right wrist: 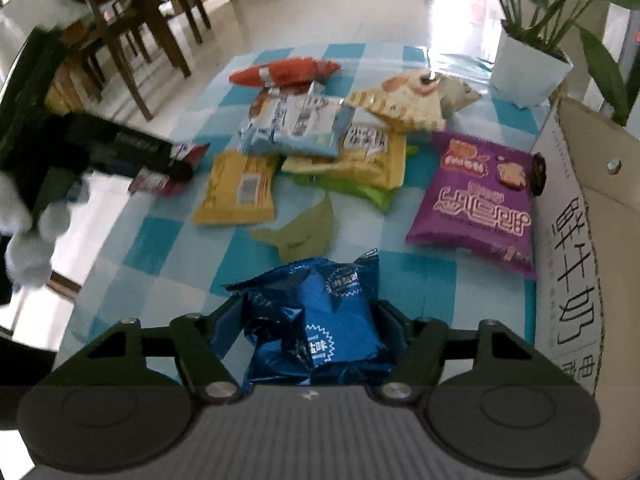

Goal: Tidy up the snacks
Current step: 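Carry both packets to the cardboard box and release them inside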

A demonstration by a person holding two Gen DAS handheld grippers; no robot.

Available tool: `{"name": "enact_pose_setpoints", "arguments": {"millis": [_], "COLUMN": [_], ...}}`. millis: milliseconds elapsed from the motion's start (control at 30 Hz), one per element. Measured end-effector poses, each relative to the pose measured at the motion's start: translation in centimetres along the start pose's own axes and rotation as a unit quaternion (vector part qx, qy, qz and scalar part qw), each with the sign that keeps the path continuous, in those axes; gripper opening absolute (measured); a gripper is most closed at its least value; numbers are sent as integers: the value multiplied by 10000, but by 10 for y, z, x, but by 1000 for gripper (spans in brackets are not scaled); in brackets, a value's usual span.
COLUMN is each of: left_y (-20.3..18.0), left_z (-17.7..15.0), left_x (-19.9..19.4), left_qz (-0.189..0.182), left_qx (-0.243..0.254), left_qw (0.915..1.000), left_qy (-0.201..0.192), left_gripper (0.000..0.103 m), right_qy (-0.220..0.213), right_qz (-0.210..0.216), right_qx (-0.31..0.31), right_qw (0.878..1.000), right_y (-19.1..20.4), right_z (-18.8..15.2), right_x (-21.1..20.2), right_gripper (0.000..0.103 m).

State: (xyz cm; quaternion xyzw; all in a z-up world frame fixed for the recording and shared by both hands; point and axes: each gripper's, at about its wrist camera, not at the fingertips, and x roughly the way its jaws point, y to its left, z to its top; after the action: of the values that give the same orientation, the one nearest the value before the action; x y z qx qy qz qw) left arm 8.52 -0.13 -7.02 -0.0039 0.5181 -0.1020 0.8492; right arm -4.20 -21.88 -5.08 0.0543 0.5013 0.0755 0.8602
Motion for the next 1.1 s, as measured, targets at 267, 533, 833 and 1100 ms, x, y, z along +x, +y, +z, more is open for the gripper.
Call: {"name": "enact_pose_setpoints", "arguments": {"millis": [267, 533, 833, 1100], "left_y": [-2, -11, -58, -117], "left_z": [-14, -32, -32, -31], "left_x": [-37, -71, -91, -92], "left_qz": [-95, -184, -569, -1316], "left_qx": [-17, -200, 54, 492], "left_qw": [9995, 9981, 9934, 9841], "left_qy": [-286, -560, -991, -1089], "left_gripper": [57, 57, 57, 57], "right_qy": [-390, -608, -1338, -1947], "right_qz": [68, -9, -207, -1116], "right_qx": [209, 401, 936, 1602], "right_qw": [9990, 9973, 9864, 9612], "right_y": [-3, -4, -28, -78], "right_z": [10, 17, 31, 21], "right_x": [-13, -19, -57, -110], "right_gripper": [75, 75, 75, 75]}}
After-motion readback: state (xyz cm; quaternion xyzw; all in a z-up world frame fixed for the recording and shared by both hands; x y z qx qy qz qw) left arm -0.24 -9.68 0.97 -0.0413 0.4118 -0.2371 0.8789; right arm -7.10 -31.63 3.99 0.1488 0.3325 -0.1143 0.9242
